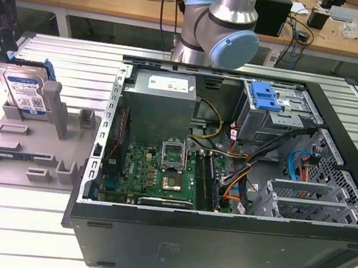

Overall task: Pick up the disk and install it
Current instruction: 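Pick up the disk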

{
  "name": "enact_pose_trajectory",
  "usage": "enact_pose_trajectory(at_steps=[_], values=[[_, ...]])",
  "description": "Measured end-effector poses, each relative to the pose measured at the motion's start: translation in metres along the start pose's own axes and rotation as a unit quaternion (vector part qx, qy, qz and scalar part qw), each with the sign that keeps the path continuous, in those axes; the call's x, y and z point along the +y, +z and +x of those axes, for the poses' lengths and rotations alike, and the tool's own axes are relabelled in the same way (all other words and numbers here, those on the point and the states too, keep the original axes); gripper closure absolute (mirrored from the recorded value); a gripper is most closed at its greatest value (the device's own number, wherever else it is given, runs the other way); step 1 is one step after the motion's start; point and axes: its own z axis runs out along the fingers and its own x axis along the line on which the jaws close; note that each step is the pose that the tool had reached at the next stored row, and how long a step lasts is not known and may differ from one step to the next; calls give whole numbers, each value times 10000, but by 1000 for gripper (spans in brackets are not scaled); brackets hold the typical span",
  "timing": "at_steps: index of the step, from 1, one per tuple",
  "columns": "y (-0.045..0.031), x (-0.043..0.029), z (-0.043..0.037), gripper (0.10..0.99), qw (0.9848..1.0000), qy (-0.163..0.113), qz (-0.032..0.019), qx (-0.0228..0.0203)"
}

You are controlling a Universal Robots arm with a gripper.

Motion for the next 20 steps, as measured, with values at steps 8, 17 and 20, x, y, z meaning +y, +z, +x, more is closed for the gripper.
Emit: enact_pose_trajectory(at_steps=[8, 17, 20], values=[[40, 10, -2, 604, 10000, 30, -1, -1], [80, 16, 0, 604, 10000, 64, -2, -1], [98, 24, 5, 604, 10000, 81, -2, -1]])
